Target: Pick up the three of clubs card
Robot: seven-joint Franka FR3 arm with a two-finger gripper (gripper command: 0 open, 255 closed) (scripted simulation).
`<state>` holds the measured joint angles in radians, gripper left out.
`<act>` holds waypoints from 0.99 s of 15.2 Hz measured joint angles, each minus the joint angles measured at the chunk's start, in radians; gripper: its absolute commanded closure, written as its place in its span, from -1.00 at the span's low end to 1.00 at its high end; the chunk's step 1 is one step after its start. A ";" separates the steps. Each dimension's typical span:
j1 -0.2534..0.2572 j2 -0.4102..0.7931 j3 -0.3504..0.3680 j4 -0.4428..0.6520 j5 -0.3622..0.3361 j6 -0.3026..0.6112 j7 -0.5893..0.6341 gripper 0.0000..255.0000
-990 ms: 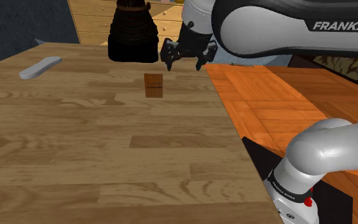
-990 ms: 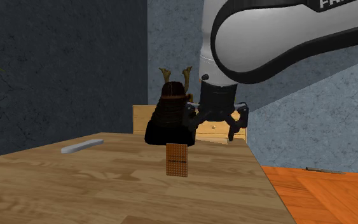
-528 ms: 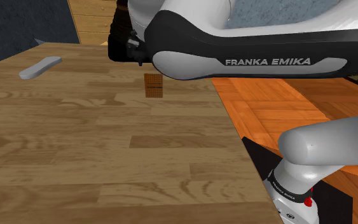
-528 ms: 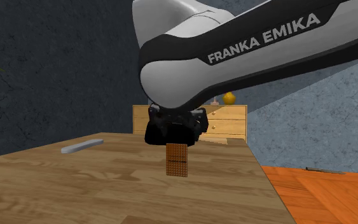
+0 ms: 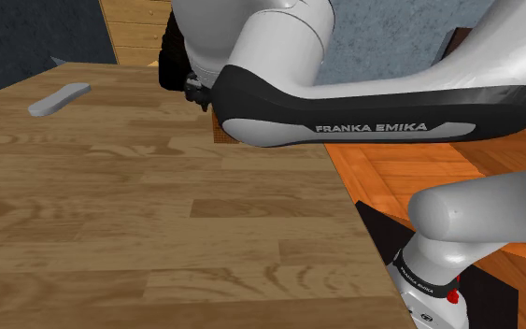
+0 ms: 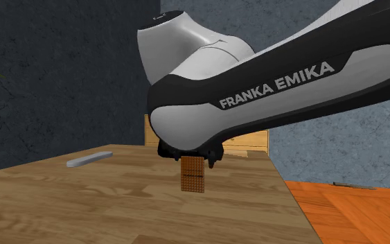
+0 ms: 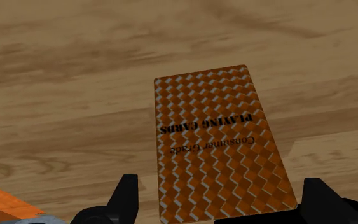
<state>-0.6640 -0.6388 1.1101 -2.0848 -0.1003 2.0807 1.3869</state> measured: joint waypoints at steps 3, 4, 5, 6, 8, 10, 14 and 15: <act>0.004 -0.003 0.000 -0.010 0.001 0.008 0.004 1.00; 0.004 -0.004 0.000 -0.011 0.001 0.008 0.004 1.00; 0.004 -0.004 0.000 -0.011 0.001 0.008 0.004 1.00; 0.004 -0.004 0.000 -0.011 0.001 0.008 0.004 1.00; 0.004 -0.004 0.000 -0.011 0.001 0.007 0.004 1.00; 0.004 -0.004 0.000 -0.011 0.001 0.007 0.004 1.00; 0.001 0.001 -0.007 0.015 -0.001 -0.014 -0.007 1.00; 0.003 0.001 -0.013 0.024 -0.001 -0.023 -0.012 1.00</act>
<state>-0.6610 -0.6379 1.0973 -2.0613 -0.1010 2.0572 1.3750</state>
